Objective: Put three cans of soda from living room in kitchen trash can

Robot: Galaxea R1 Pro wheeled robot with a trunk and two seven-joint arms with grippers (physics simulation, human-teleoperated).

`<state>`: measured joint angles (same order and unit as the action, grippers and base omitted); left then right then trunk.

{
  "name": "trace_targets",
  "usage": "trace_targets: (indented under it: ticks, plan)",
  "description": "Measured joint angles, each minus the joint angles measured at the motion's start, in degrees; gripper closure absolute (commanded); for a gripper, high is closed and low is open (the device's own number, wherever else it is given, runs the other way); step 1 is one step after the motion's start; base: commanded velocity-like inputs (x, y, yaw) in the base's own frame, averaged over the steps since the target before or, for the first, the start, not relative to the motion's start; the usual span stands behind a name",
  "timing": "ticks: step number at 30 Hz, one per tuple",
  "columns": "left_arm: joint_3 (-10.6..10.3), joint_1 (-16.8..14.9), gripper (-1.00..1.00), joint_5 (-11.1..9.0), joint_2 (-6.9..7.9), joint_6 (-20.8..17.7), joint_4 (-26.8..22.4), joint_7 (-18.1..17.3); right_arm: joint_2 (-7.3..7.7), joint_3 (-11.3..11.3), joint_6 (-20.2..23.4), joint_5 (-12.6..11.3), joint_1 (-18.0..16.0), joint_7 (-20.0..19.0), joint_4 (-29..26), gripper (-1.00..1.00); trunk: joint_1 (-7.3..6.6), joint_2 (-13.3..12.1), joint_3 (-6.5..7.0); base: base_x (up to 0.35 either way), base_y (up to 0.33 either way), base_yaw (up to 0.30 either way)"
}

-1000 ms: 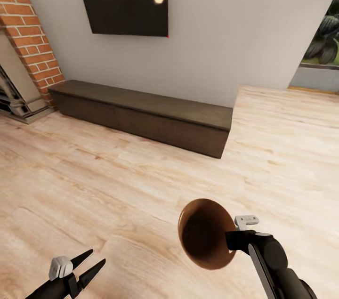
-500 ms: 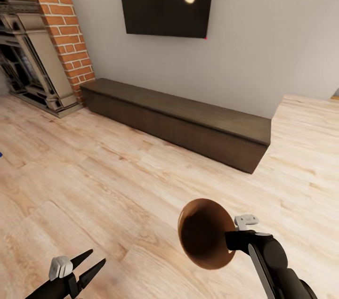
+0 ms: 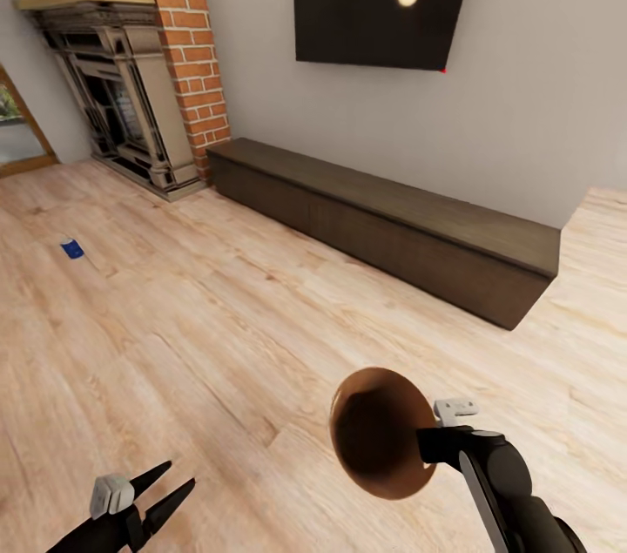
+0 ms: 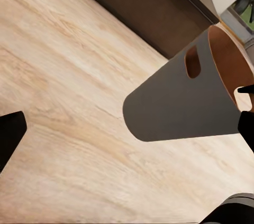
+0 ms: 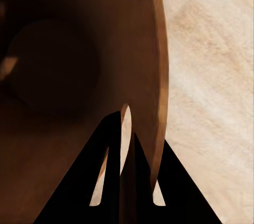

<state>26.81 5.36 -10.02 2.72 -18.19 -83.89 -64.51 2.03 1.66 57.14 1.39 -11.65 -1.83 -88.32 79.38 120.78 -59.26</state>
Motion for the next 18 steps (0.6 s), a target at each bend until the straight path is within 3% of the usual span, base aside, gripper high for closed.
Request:
trace_targets:
  ticks: [18]
  plan:
    - [-0.1,0.0,-1.0,0.0,0.0,0.0,0.0,0.0,0.0,0.0,0.0,-0.2,0.0,0.0,0.0,1.0,0.0,0.0,-0.22,-0.263,0.223,0.285]
